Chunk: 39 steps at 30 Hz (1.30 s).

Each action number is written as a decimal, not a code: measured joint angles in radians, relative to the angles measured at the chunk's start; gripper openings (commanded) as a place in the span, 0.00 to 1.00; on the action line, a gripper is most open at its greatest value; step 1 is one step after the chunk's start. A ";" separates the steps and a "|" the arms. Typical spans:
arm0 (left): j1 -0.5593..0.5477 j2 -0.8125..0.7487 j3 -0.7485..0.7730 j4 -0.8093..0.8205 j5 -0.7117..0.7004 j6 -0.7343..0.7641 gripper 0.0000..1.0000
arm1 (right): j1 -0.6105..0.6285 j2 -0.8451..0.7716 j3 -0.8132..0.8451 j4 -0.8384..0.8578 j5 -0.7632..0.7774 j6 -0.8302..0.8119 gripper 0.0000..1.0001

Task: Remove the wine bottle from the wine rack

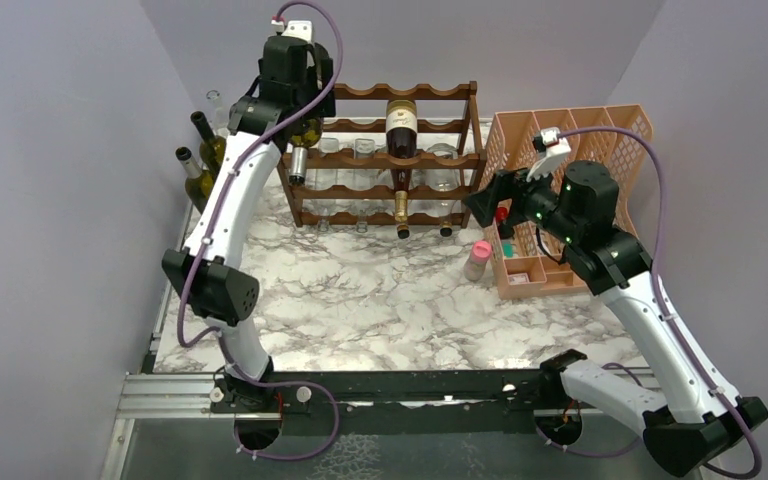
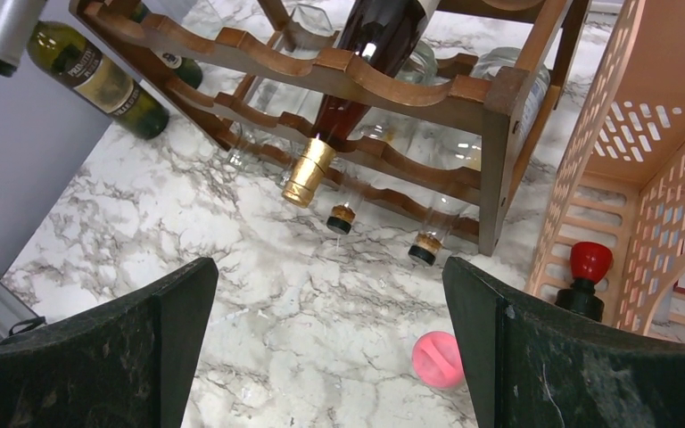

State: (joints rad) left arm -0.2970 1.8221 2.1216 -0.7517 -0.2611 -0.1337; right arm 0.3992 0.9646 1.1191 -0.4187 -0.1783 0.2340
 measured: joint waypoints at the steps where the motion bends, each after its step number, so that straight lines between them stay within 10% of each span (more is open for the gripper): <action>1: 0.000 -0.026 -0.016 0.008 0.013 -0.005 0.23 | 0.000 0.003 0.000 0.000 -0.002 -0.001 1.00; 21: 0.000 -0.947 -0.819 -0.014 0.372 -0.147 0.22 | 0.036 0.155 0.013 0.058 -0.243 -0.022 0.98; 34: -0.005 -0.980 -1.234 -0.094 0.505 -0.374 0.20 | 0.771 0.295 -0.030 0.327 -0.084 -0.339 0.96; 39: -0.005 -0.977 -1.285 -0.086 0.505 -0.428 0.19 | 0.859 0.315 -0.208 0.560 -0.173 -0.586 0.88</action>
State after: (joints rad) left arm -0.3016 0.8448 0.8364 -0.8375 0.2443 -0.5617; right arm 1.2579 1.2797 0.9112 0.1410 -0.3515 -0.3519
